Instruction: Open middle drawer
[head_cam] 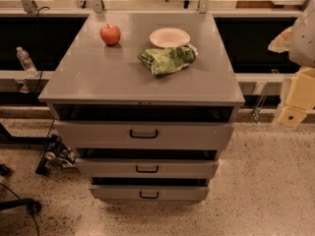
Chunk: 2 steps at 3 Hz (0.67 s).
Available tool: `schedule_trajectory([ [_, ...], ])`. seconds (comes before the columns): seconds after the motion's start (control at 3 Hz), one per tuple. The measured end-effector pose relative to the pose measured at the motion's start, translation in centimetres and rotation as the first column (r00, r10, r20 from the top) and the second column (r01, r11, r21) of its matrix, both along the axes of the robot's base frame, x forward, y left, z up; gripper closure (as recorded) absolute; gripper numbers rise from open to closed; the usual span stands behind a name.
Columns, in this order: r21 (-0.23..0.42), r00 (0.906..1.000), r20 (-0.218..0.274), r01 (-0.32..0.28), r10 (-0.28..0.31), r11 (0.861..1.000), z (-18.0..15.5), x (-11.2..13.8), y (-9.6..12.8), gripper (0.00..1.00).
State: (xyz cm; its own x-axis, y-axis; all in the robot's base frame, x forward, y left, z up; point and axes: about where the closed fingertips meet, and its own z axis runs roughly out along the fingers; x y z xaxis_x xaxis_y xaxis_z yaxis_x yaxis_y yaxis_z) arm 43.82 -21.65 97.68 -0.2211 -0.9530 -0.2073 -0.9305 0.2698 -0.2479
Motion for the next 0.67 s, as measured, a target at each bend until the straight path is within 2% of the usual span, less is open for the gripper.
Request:
schedule_trajectory([
  [0.33,0.004,0.9999,0.012,0.002,-0.002,1.0,0.1,0.0,0.1,0.0],
  [0.67,0.032,0.9999,-0.009,-0.005,0.005,0.999,-2.0,-0.2,0.3,0.0],
])
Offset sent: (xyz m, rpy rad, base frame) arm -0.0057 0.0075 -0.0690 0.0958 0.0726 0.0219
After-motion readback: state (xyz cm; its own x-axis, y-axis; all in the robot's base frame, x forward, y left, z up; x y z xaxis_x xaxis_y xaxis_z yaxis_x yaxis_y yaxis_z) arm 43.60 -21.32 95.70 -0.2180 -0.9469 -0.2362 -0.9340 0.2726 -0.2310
